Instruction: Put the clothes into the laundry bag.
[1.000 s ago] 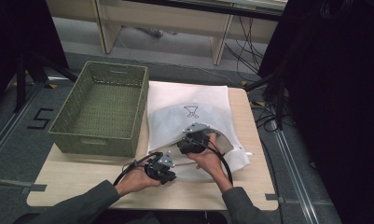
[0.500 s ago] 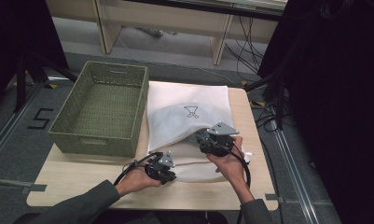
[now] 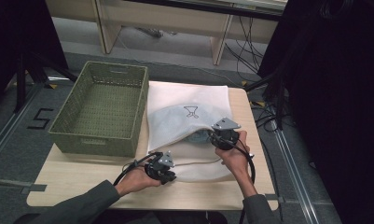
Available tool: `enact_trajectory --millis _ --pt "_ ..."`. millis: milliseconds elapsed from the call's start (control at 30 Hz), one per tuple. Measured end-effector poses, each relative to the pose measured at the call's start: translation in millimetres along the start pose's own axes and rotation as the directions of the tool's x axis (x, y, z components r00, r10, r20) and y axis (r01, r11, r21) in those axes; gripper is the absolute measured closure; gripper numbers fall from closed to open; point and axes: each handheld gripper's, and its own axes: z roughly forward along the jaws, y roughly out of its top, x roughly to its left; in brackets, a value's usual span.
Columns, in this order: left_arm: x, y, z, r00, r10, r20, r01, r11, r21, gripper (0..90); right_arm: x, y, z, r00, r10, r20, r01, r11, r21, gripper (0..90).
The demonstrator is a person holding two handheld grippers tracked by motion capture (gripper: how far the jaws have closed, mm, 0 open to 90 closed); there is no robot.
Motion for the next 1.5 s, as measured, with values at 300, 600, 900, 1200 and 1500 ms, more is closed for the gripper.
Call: enact_trajectory --millis 300,600,900,1200,1500 --pt "-0.4 -0.7 0.1 0.9999 -0.013 -0.003 0.013 0.9999 -0.006 80.8 34.0 -36.4 39.6 0.9878 -0.071 -0.138 0.109 0.952 0.287 86.5" --pt "-1.9 -0.4 0.1 0.9998 -0.021 -0.004 0.021 0.9998 -0.006 79.0 40.9 -33.4 27.8 0.992 -0.073 -0.103 0.091 0.98 0.179 61.8" --pt "-2.4 -0.7 0.5 0.9996 -0.027 -0.005 0.027 0.9996 -0.004 78.9 65.9 -21.4 21.1 0.9712 -0.18 -0.155 0.201 0.971 0.132 88.0" --pt "-2.7 -0.7 0.2 0.9994 -0.034 -0.002 0.034 0.9994 -0.007 78.5 66.3 -38.0 53.8 0.9709 -0.128 -0.203 0.175 0.955 0.239 85.0" --pt "-7.1 3.7 -25.7 0.9954 -0.086 0.041 0.089 0.9924 -0.085 60.6 58.5 -34.9 30.8 0.9663 0.061 -0.25 -0.015 0.984 0.18 56.3"
